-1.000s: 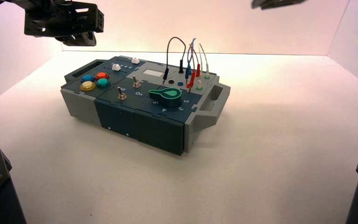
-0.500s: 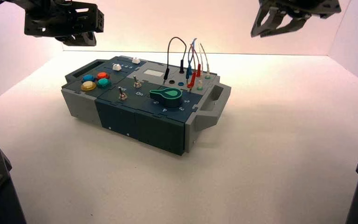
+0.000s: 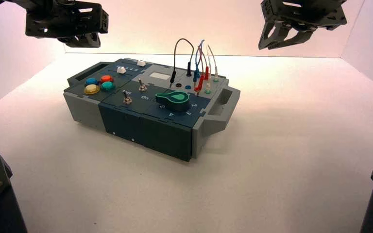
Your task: Pull the red wire.
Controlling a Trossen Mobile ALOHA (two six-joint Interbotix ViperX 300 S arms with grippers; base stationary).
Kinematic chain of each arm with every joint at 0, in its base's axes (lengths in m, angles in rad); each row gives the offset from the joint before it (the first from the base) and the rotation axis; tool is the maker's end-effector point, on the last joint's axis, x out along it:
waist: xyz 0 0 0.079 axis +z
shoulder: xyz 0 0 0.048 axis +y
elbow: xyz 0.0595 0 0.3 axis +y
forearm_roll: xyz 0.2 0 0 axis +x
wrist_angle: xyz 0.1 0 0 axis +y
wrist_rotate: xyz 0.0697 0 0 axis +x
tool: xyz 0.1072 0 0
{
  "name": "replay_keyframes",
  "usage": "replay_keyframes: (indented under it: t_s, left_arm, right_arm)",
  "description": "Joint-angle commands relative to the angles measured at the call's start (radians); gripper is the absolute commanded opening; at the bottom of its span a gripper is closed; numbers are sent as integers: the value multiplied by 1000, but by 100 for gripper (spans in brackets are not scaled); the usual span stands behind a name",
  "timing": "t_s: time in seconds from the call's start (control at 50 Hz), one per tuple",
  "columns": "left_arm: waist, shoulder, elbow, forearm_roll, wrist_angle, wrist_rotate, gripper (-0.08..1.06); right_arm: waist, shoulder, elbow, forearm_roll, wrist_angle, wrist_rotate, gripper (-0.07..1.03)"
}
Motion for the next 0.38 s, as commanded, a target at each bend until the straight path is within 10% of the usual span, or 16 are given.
replay_keyframes:
  t_s: [0.02,0.38]
  left_arm:
    - [-3,-5,-26,2,-8,2,-3]
    - [-3,5,-32,2,-3,2,-3]
  right_arm:
    - [3,0,-32,2,-9,0,33]
    - [3,12,-37,2,-11,2,33]
